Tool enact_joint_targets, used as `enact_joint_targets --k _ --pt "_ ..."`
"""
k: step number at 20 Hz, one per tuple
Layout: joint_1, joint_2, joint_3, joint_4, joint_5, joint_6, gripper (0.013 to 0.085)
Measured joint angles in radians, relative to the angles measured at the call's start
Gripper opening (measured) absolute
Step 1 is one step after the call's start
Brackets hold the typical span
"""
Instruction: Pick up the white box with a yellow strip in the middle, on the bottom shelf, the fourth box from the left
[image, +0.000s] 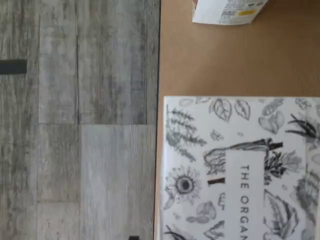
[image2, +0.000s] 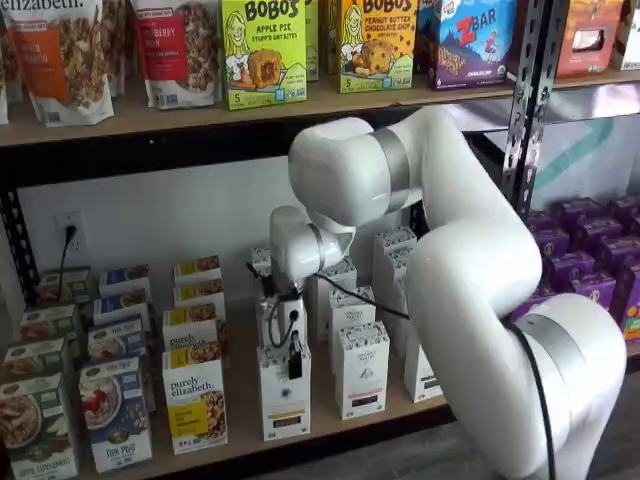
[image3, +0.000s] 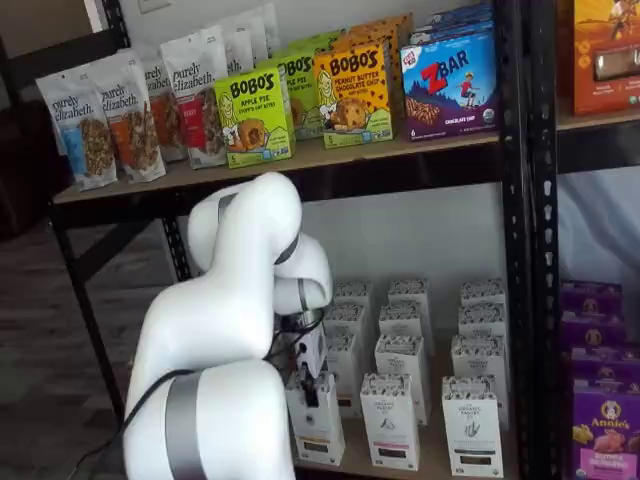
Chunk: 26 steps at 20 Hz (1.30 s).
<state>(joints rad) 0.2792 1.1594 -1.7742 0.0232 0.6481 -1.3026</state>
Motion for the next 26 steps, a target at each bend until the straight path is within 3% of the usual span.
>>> enact_joint_targets --k 11,13,17,24,26 --pt "0.006 0.018 -0.008 0.059 -0.005 -0.042 0.0850" --pt "0.009 0.018 -0.005 0.067 -0.017 -0.047 0.0770" --pt "0.013 0.022 -0.005 0.064 -0.017 -0.040 0.0690" --pt "0.022 0.027 -0.009 0.067 -0.012 -0.034 0.0690" --pt "0.025 0.026 -0.006 0.076 -0.018 -0.038 0.0650"
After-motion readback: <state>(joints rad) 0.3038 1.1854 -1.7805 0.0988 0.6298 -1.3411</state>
